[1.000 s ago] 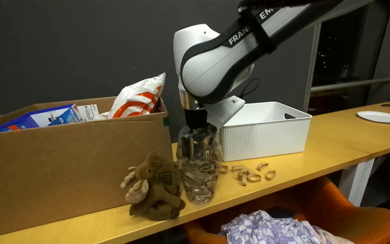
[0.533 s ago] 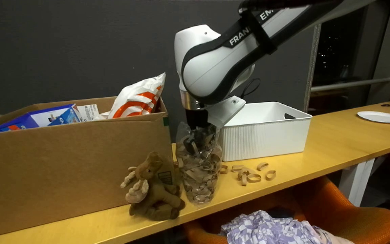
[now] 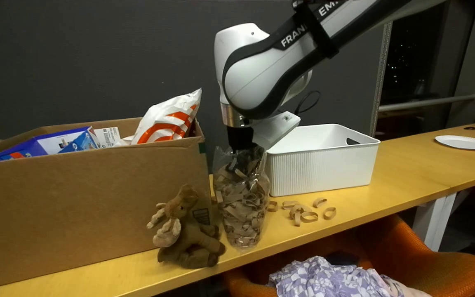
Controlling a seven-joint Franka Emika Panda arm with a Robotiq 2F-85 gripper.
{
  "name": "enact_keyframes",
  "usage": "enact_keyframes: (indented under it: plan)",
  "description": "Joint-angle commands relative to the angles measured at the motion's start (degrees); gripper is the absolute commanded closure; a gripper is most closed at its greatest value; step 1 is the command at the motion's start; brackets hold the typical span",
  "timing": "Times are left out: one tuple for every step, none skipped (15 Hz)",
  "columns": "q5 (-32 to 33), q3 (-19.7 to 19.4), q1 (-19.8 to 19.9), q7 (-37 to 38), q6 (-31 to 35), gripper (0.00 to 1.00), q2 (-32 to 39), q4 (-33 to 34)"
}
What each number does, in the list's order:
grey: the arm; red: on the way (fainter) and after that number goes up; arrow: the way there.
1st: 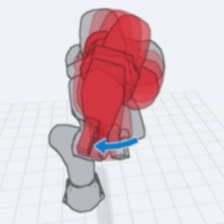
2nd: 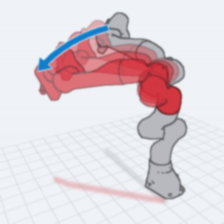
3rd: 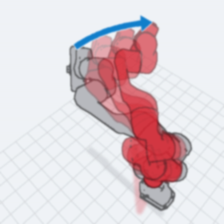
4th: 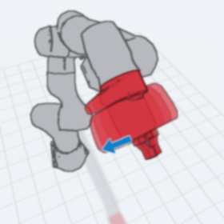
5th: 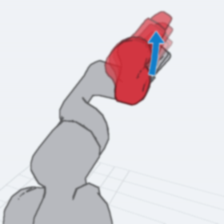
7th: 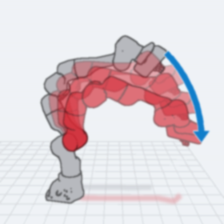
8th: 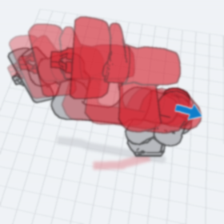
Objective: Move the white storage container backwards then remove some rubber bands from the plastic and put them on the right side of the counter.
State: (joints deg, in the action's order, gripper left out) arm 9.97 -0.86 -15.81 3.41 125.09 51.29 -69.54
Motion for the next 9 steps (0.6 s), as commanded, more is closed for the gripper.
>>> enact_keyframes:
  plan:
    - [0.6, 0.2, 0.4, 1.4, 0.2, 0.99, -4.0, -2.0]
    - [0.7, 0.2, 0.4, 1.6, 0.1, 0.99, -4.9, -2.1]
    - [0.8, 0.1, 0.4, 1.8, 0.2, 0.99, -5.7, -2.2]
    - [0.8, 0.1, 0.4, 1.9, 0.2, 0.99, -6.6, -2.2]
    - [0.8, 0.2, 0.4, 2.1, 0.2, 0.99, -7.7, -2.3]
    - [0.8, 0.2, 0.5, 2.2, 0.1, 0.99, -8.7, -2.4]
    - [0.7, 0.3, 0.5, 2.3, 0.1, 0.99, -9.8, -2.5]
    - [0.8, 0.3, 0.5, 2.5, 0.3, 0.99, -10.8, -2.6]
    - [0.8, 0.3, 0.6, 2.6, 0.2, 0.99, -11.7, -2.6]
